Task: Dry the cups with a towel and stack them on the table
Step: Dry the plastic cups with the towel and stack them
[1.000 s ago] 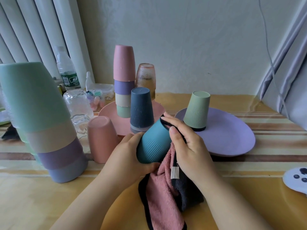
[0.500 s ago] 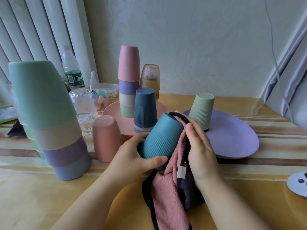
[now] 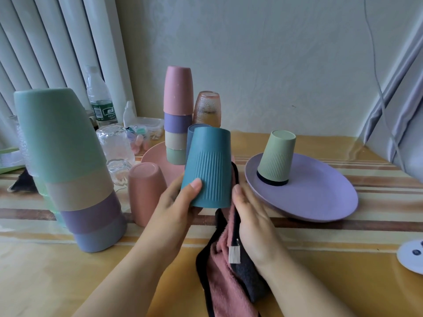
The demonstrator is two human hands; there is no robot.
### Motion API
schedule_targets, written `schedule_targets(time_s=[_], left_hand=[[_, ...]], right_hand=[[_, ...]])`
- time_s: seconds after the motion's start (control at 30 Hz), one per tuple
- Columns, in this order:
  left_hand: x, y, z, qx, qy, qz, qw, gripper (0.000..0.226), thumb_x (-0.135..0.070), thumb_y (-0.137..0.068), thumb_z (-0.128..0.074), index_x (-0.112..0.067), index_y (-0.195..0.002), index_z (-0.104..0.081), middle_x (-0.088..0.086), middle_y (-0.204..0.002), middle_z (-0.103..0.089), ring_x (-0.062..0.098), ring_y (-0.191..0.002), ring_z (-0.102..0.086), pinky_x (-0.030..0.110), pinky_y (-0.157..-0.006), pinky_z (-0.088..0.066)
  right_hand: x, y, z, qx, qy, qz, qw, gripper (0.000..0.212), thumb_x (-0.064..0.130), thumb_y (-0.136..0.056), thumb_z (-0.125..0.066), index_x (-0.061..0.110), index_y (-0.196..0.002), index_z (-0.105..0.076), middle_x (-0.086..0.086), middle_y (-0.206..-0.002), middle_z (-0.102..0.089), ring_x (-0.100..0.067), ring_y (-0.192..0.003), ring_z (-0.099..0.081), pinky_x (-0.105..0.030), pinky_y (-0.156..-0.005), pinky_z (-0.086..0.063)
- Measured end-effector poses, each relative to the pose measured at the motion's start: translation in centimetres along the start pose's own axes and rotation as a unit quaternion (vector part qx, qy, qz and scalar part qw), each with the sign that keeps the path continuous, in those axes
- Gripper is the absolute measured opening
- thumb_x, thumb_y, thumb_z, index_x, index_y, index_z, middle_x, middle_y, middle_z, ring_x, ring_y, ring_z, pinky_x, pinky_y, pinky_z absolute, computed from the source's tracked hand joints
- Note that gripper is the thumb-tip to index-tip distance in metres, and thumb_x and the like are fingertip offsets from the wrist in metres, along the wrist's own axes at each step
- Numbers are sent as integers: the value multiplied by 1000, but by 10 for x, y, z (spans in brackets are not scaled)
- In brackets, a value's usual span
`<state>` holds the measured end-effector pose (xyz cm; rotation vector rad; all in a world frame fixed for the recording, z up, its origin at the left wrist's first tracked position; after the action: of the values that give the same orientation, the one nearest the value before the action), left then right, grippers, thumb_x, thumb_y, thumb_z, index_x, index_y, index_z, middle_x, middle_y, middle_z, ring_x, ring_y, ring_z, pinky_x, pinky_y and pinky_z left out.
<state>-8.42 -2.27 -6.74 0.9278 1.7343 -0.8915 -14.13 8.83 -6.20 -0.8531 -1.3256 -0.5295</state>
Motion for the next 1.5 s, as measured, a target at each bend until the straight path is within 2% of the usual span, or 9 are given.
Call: schedule_targets(time_s=[0.2, 0.33, 0.5, 0.63, 0.83, 1.03, 1.27, 1.4, 1.5], left_hand=[[7, 3, -2, 51, -120, 19, 991, 90, -73, -53, -76, -25, -125, -55, -6, -115, -70, 8, -109, -65, 21, -86, -51], [2, 0, 9, -13, -100, 1, 995, 79, -50, -48, -76, -28, -121, -55, -2, -110, -70, 9, -96, -69, 16, -70, -53], [11, -3, 19, -30, -62, 23, 997, 72, -47, -58, -74, -19, -122, -57, 9, -115, -69, 27, -107, -66, 53, -92, -53], [16, 0, 13, -20, -86, 26, 996, 75, -48, -52, -76, -21, -119, -58, 3, -110, -72, 22, -106, -67, 38, -94, -51], [3, -2, -11, -14, -120, 24, 992, 76, -40, -46, -77, -22, -116, -56, 2, -102, -71, 13, -86, -71, 21, -64, -55], [-22, -27, -39, 0, -221, 27, 975, 70, -17, -59, -89, -17, -119, -53, 4, -109, -67, 16, -97, -69, 26, -71, -58], [-54, -121, -101, -6, -288, -32, 957, 56, -15, -71, -84, -11, -118, -53, 0, -102, -65, 9, -88, -64, 16, -69, -51], [-36, -158, -128, 17, -324, -24, 946, 52, -14, -71, -85, -15, -113, -54, -7, -96, -61, 10, -88, -62, 16, -68, -49], [-19, -174, -141, 41, -331, -13, 943, 52, -12, -70, -85, -12, -114, -56, -6, -95, -63, 16, -94, -63, 18, -69, -49]], right_hand=[[-1, -3, 4, -10, 23, -24, 999, 26, 31, -99, -36, 54, -107, -46, 52, -96, -50, 35, -99, -41, 9, -78, -30], [0, -4, 5, -17, 41, -24, 999, 28, 29, -99, -38, 57, -105, -42, 52, -98, -46, 36, -97, -40, 7, -80, -31], [-4, -5, 2, 4, 98, -32, 995, 35, 31, -100, -38, 38, -133, -48, 24, -129, -54, 7, -121, -48, -22, -105, -37], [0, -8, 16, 10, 163, -54, 985, 30, 25, -100, -40, 31, -122, -60, 18, -111, -66, 3, -103, -59, -9, -86, -44], [18, -14, 92, -129, 235, -21, 963, 33, 12, -97, -47, 30, -122, -61, -1, -108, -67, -9, -65, -63, -7, -59, -46], [18, -15, 105, -128, 285, -3, 950, 33, 3, -93, -53, 17, -120, -64, -4, -117, -63, -20, -108, -59, -20, -95, -42], [10, -15, 107, -111, 254, -20, 961, 35, 7, -94, -50, 25, -121, -63, -11, -107, -66, -28, -92, -64, -28, -82, -52], [1, -18, 115, -105, 232, -39, 966, 37, 8, -95, -49, 31, -119, -63, -8, -85, -61, -3, -56, -52, -14, -60, -45], [-1, -19, 118, -110, 226, -42, 967, 37, 9, -95, -48, 31, -120, -63, -6, -96, -66, -16, -73, -64, -19, -69, -49]])
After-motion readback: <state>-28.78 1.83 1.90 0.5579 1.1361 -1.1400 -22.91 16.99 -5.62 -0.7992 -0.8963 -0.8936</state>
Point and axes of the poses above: each hand's wrist, its own y-axis away from the middle knuckle, its own z-axis out of the back of the hand, x = y × z, the point moved 9 cm from there along -y, towards the middle knuckle
